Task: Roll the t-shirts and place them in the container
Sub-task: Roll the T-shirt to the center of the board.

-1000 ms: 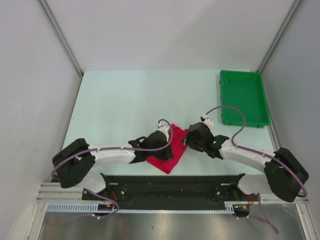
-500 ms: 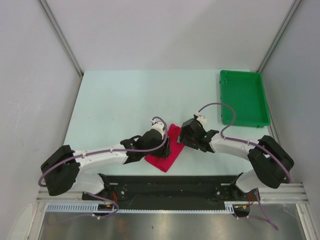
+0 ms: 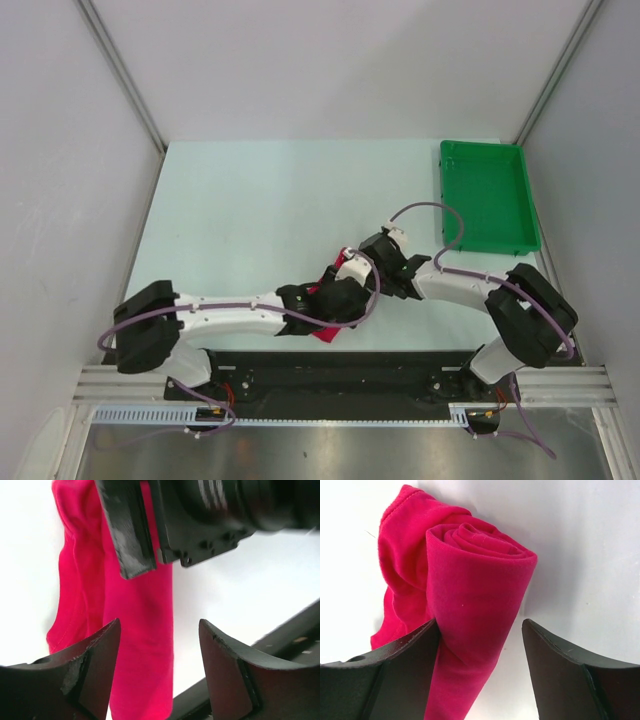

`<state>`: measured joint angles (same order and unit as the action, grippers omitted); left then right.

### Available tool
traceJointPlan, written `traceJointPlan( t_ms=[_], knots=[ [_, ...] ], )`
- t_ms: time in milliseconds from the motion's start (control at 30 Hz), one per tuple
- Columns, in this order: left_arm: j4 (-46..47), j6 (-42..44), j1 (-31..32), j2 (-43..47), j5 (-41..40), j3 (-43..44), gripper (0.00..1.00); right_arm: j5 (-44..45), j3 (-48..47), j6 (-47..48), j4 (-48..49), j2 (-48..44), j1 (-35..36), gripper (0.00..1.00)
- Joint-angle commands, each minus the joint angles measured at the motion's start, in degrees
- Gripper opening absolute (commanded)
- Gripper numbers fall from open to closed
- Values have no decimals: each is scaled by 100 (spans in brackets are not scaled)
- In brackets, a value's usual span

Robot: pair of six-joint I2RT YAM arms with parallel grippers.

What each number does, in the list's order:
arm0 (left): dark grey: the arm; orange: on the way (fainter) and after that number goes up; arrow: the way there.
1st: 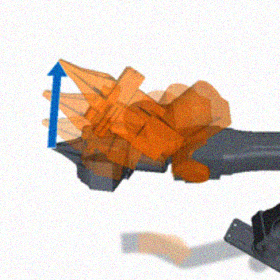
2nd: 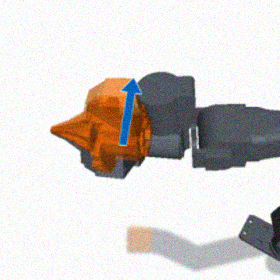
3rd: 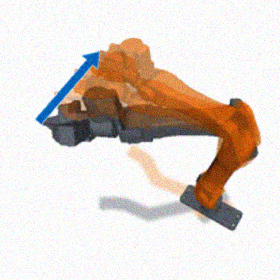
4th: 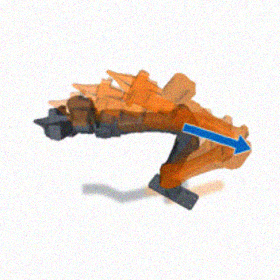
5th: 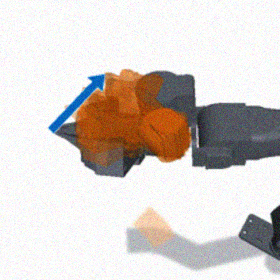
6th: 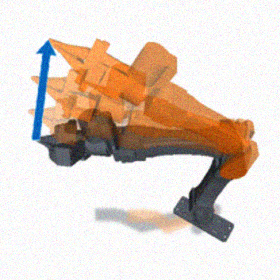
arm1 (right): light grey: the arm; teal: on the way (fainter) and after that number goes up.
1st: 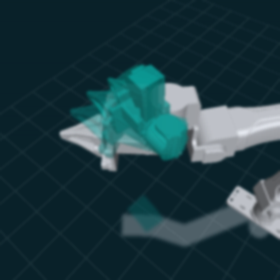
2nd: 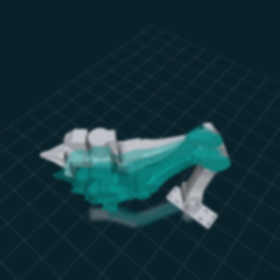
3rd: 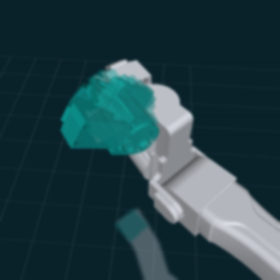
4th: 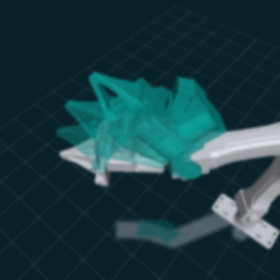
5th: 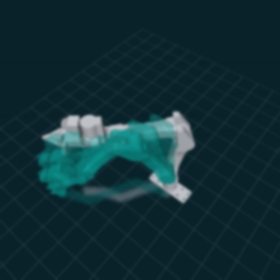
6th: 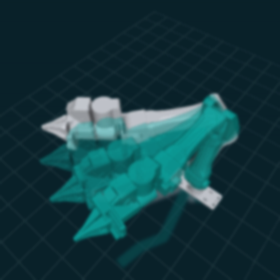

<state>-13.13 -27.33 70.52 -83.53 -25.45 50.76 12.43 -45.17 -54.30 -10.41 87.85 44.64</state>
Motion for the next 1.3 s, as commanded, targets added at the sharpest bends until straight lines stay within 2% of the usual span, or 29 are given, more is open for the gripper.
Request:
traceJointPlan(
  t_ms=[0, 167, 300, 367, 467, 500, 533, 600, 633, 767, 900, 1133, 1267],
  knots=[
    [-550, 1, 243, -488, -908, 425, 70, -30, -220, 69, -110, 170, -52, 72],
    [-665, -123, 392, -858, -1234, 487, 70, -91, -247, 69, -84, 241, -113, 72],
    [-823, -272, 436, -1147, -1480, 566, 65, -109, -256, 78, -57, 250, -140, 72],
    [-971, -360, 436, -1271, -1594, 653, 57, -135, -273, 95, -66, 215, -158, 72],
    [-1122, -422, 427, -1412, -1568, 733, 39, -127, -300, 165, -118, 127, -201, 75],
    [-1079, -431, 401, -1377, -1525, 716, 24, -118, -308, 192, -162, 22, -228, 76],
    [-956, -466, 392, -1238, -1454, 672, 18, -65, -308, 209, -180, -57, -228, 80],
    [-667, -492, 218, -965, -920, 392, 8, 31, -308, 262, -285, -320, -245, 85],
    [-317, -510, 147, -694, -718, 277, 5, 119, -308, 280, -312, -417, -263, 89],
    [257, -650, -91, -209, 135, -137, 1, 383, -300, 271, -531, -865, -324, 91],
    [723, -966, -389, -24, 1126, -409, 0, 568, -212, 175, -680, -1270, -360, 90],
    [1662, -1599, -1040, 196, 2253, -1208, 0, 568, 96, 78, -681, -1649, -263, 82],
    [1787, -1740, -1444, 205, 2492, -1420, 0, 568, 184, 52, -550, -1483, 26, 79]
  ],
)
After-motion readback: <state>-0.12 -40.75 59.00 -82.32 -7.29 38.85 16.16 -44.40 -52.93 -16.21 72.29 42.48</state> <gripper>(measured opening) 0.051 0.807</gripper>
